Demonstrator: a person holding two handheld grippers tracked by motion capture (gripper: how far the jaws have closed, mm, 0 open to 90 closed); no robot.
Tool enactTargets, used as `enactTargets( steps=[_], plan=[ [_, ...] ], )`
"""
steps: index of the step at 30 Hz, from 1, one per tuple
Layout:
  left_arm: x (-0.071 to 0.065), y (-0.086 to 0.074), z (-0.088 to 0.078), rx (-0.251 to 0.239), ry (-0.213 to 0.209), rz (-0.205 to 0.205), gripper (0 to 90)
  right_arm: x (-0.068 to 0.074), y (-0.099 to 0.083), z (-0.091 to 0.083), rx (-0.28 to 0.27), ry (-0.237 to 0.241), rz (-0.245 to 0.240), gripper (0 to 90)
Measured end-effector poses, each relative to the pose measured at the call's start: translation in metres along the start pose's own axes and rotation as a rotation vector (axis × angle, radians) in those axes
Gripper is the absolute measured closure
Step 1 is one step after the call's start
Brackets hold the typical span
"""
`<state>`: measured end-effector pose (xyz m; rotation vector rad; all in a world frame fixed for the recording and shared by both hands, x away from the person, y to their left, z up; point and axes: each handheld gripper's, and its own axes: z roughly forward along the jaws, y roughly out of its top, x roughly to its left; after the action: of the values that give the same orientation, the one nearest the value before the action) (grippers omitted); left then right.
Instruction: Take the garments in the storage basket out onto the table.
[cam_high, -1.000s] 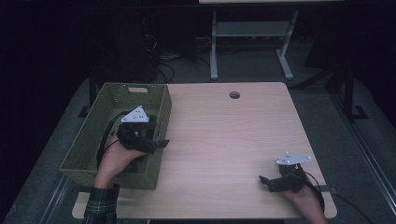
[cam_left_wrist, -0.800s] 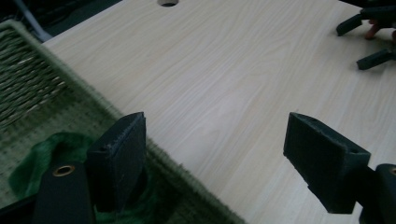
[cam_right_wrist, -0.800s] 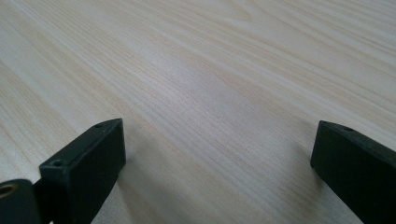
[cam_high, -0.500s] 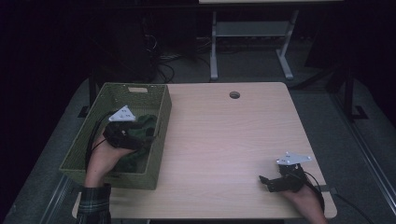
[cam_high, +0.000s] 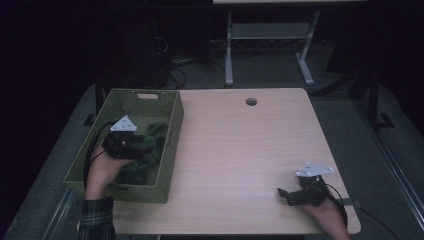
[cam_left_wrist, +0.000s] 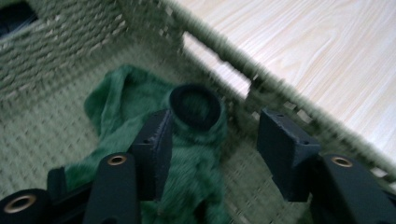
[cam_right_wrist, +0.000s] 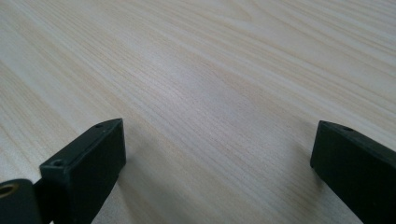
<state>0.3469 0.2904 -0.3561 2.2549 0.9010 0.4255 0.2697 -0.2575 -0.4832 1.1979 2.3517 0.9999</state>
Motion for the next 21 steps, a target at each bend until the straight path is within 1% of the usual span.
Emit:
enactTargets(
  steps=[1, 4, 9, 11, 12, 15, 17, 18, 21],
  plan=[
    [0.002, -0.001, 0.000, 0.014, 0.002, 0.008, 47.3, 0.000, 0.000, 0.000, 0.000, 0.000, 0.000, 3.0],
    [0.004, -0.006, 0.001, 0.033, 0.004, -0.004, 48.7, 0.000, 0.000, 0.000, 0.000, 0.000, 0.000, 3.0],
    [0.007, -0.010, 0.005, 0.063, 0.006, -0.003, 48.8, 0.000, 0.000, 0.000, 0.000, 0.000, 0.000, 3.0],
    [0.008, -0.011, 0.008, 0.074, 0.007, 0.016, 48.8, 0.000, 0.000, 0.000, 0.000, 0.000, -0.001, 3.0],
    [0.008, -0.011, 0.009, 0.079, 0.003, 0.012, 48.8, 0.000, 0.000, 0.000, 0.000, 0.000, -0.001, 3.0],
    [0.008, -0.013, 0.014, 0.103, 0.001, 0.026, 48.9, 0.000, 0.000, 0.000, 0.000, 0.000, 0.000, 3.0],
    [0.008, -0.014, 0.018, 0.114, -0.003, 0.021, 49.0, 0.000, 0.000, 0.000, 0.000, 0.000, 0.000, 3.0],
    [0.009, -0.014, 0.019, 0.121, 0.000, 0.028, 49.0, 0.000, 0.000, 0.000, 0.000, 0.000, 0.000, 3.0],
    [0.011, -0.017, 0.023, 0.150, 0.015, 0.026, 48.3, 0.000, 0.000, 0.000, 0.000, 0.000, 0.000, 3.0]
  ],
)
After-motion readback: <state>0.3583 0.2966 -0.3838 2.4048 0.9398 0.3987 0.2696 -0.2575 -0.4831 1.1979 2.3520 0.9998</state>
